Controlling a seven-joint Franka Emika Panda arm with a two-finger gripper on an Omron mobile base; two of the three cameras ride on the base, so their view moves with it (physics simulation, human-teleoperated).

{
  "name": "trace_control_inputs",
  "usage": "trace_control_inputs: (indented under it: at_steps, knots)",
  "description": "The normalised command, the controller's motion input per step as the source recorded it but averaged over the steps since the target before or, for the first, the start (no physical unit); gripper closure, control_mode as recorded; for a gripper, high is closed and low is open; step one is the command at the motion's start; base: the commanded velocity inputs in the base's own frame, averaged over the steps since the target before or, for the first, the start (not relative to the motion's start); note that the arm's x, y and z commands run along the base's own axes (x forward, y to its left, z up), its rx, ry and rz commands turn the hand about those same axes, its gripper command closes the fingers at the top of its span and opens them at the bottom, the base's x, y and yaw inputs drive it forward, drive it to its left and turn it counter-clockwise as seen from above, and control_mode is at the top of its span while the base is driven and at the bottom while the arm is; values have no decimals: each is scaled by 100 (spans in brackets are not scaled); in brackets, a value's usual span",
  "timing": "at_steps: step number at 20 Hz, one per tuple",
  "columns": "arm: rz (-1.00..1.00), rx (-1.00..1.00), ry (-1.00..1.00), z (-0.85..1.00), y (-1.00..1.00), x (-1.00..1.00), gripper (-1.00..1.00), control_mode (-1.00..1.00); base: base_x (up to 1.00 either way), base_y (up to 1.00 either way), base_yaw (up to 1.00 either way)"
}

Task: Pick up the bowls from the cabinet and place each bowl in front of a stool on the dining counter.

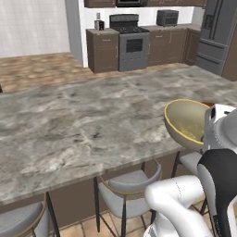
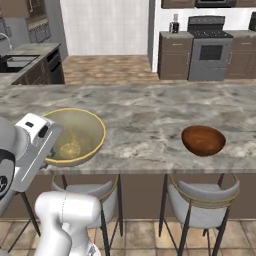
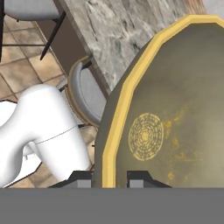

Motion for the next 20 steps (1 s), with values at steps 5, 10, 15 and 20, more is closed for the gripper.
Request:
trace_control_inputs:
  at_steps: [5,10,15,20]
  knots:
    - [0,0,0,0,0,0,100,100,53,58,-8]
    - [0,0,0,0,0,0,100,100,46,56,-8]
    - [0,0,3,0,1,1,100,-100,0,0,0]
    - [-2,0,0,-2,60,52,100,-100,0,0,0]
